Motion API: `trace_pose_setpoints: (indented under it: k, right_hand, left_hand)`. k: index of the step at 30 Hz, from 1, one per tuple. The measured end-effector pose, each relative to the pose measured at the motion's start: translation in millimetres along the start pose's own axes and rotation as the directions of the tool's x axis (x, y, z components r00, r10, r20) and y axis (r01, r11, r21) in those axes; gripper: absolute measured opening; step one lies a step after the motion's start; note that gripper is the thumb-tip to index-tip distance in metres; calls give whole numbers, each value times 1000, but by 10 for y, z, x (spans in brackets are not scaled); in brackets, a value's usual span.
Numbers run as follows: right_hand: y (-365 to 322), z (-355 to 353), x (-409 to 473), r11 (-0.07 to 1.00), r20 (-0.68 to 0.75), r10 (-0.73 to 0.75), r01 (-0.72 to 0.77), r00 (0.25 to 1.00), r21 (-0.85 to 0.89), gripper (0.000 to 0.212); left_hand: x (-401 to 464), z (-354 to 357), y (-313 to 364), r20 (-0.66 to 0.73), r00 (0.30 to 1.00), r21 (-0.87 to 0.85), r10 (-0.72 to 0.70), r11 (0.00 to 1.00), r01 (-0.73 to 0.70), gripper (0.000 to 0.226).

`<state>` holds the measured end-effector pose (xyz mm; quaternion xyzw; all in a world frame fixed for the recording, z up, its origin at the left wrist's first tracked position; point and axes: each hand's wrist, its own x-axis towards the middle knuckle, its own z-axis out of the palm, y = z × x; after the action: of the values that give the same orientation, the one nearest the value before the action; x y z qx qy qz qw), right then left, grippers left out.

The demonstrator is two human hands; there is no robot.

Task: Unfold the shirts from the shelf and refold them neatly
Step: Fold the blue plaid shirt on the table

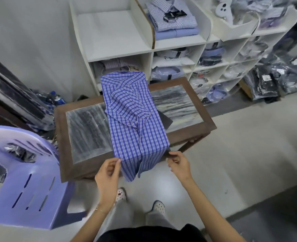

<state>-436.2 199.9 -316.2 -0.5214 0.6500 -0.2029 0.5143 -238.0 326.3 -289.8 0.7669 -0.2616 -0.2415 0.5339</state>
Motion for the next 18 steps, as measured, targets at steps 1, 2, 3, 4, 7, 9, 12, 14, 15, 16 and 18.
trace_pose_setpoints:
  k: [1, 2, 3, 4, 7, 9, 12, 14, 15, 16, 18]
  right_hand:
    - [-25, -34, 33, 999, 33, 23, -24, 999, 31, 24]
    - [-67, -62, 64, 997, 73, 47, -51, 996, 65, 27]
    - [-112, -82, 96, 993, 115, 71, -82, 991, 91, 30]
    - [-150, -102, 132, 989, 149, 92, -108, 985, 103, 31]
    - [-199, -154, 233, 991, 250, 62, -89, 966, 102, 25]
    - [-223, -186, 261, 998, 312, 17, -37, 950, 57, 14]
    - [-241, -208, 267, 1000, 317, -21, 27, 948, -13, 6]
    - [-217, -217, 271, 996, 280, -53, 71, 958, -57, 7]
    - [-189, -218, 280, 992, 254, -68, 92, 965, -85, 8]
    - [-176, -221, 282, 989, 233, -80, 107, 969, -105, 6]
    - [-165, -247, 267, 985, 209, -104, 130, 972, -112, 4]
  left_hand:
    - [-33, 38, 2, -47, 997, -18, -62, 998, 61, 10]
    - [-61, 73, -17, -85, 988, -27, -130, 991, 129, 15]
    - [-80, 100, -61, -104, 976, -21, -190, 982, 189, 19]
    - [-91, 120, -114, -101, 964, -11, -246, 969, 246, 23]
    - [-92, 153, -259, -36, 936, -2, -349, 937, 349, 35]
    - [-89, 161, -282, -53, 946, 20, -319, 947, 320, 36]
    - [-104, 162, -279, -109, 956, 26, -273, 960, 277, 34]
    - [-130, 170, -292, -136, 957, 40, -256, 964, 264, 31]
    - [-135, 174, -304, -149, 952, 36, -266, 961, 274, 29]
    - [-146, 175, -297, -172, 944, 22, -282, 957, 290, 27]
    - [-186, 166, -280, -215, 932, -13, -293, 955, 297, 24]
